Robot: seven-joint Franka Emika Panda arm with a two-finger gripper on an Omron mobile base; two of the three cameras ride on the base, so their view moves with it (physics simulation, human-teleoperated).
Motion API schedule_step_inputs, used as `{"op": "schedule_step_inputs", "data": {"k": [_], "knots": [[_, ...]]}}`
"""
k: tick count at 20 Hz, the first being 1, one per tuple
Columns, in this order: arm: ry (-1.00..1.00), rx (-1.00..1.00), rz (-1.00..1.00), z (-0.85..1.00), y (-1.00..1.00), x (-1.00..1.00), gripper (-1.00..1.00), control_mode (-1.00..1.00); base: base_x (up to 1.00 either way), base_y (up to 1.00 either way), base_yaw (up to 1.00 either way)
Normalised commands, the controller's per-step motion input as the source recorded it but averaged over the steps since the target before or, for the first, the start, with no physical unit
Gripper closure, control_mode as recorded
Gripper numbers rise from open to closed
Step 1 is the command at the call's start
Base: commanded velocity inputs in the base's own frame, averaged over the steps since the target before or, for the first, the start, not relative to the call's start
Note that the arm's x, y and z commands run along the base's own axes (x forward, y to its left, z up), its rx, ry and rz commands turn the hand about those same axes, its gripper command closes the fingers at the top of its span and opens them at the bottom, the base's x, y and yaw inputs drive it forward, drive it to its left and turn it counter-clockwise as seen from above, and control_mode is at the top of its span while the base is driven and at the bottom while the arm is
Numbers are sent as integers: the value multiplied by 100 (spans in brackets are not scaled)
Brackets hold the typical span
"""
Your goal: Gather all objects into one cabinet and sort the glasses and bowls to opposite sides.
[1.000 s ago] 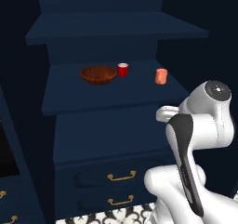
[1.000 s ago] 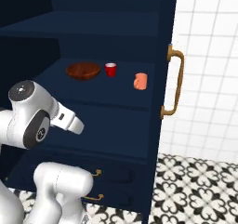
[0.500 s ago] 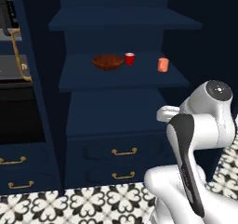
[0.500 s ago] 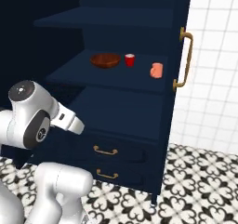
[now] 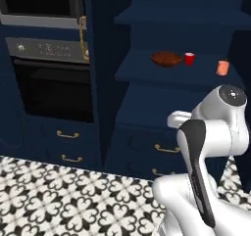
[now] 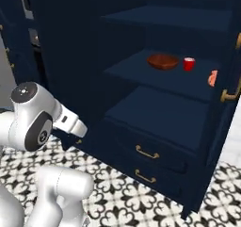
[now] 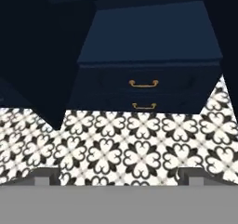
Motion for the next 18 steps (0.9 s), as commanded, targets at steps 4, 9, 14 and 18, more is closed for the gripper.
{"op": "schedule_step_inputs", "data": {"k": [4,9,14,18], "knots": [[0,0,0,0,0,0,-100,100,-49,0,98],[0,0,0,0,0,0,-100,100,-39,3,100],[0,0,0,0,0,0,-100,100,-6,2,90],[0,0,0,0,0,0,-100,100,0,0,70]]}}
